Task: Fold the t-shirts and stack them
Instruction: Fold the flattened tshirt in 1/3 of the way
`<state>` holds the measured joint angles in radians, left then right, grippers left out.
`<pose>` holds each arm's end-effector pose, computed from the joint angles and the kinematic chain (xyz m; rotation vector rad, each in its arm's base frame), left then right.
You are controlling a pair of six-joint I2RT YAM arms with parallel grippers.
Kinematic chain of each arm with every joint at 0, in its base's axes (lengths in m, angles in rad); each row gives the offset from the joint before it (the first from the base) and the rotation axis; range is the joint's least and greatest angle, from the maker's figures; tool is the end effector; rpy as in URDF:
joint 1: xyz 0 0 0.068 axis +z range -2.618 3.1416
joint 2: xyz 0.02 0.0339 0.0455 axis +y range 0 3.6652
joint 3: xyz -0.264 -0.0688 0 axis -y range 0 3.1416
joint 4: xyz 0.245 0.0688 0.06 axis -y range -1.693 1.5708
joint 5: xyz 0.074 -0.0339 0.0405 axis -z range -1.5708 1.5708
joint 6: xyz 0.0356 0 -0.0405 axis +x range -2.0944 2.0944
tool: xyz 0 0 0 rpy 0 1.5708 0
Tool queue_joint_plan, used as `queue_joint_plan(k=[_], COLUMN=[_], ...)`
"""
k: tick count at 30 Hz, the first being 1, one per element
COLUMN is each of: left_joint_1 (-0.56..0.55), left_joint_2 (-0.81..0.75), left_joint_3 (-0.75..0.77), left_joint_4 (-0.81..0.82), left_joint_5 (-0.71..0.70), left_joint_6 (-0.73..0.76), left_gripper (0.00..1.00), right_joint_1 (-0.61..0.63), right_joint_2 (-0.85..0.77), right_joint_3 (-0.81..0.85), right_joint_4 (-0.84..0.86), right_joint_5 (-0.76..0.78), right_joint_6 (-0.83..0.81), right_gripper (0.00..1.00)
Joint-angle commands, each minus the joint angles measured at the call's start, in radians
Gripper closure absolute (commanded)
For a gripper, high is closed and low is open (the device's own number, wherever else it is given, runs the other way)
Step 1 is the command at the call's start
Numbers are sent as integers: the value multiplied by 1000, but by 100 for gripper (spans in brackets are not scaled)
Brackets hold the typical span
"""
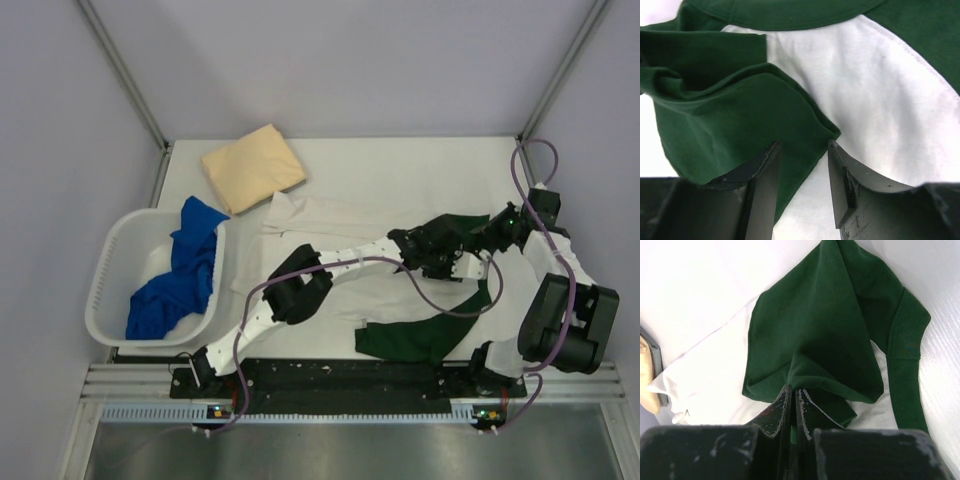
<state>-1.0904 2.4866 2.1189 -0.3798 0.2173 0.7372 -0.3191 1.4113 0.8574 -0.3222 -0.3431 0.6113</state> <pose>0.2517 -0.4996 0.1683 1.9151 1.3368 -0.4295 0.2761 -0.0786 0.2137 0.9613 2.2576 0.5488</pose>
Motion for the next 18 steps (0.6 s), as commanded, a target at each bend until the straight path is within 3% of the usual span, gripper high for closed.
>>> queue_joint_plan(k=[1, 7, 18], left_joint_1=[-20, -25, -35], left_joint_2=[6, 6, 5], left_joint_3=[21, 15, 3], left_joint_4=[-41, -21, -41], left_joint_5=[57, 54, 71], left_joint_6=[64, 71, 136], left_gripper=[55, 64, 60], right_joint_1=[-11, -9, -9], right_joint_2=[-37, -41, -55], right_joint_3=[8, 3, 0], right_joint_4=[32, 32, 29], right_joint_5=[-13, -16, -11], right_joint_6=[4, 5, 7], right_gripper=[100, 100, 100])
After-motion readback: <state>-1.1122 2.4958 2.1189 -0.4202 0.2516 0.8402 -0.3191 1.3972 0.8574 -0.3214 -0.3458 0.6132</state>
